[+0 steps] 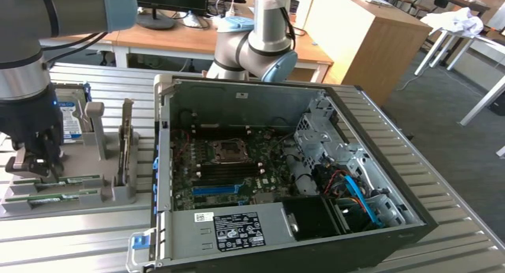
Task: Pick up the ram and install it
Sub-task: 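Pick up the ram and move it above insertion slot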
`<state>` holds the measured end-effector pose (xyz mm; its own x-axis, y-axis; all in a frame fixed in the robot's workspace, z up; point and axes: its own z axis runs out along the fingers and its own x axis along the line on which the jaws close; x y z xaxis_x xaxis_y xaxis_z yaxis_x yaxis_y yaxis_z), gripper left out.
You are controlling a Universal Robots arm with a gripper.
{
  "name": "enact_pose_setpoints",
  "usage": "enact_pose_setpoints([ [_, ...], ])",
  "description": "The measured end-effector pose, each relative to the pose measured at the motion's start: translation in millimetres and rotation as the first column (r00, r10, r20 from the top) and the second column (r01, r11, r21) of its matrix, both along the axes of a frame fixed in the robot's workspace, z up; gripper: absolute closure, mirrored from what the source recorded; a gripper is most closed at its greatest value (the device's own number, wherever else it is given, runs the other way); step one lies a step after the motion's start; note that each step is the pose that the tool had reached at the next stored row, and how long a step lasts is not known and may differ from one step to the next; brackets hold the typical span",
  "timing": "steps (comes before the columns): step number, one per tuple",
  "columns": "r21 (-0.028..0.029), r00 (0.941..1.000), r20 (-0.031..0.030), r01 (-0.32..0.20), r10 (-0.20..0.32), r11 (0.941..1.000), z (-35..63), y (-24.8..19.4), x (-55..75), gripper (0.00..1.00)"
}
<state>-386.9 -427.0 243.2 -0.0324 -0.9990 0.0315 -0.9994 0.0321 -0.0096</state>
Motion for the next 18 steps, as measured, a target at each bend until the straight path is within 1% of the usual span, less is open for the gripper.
enact_pose_setpoints([
  [18, 0.0000, 1.0000, 0.0000, 0.000, 0.000, 1.0000, -17.1, 0.0, 0.0, 0.70],
])
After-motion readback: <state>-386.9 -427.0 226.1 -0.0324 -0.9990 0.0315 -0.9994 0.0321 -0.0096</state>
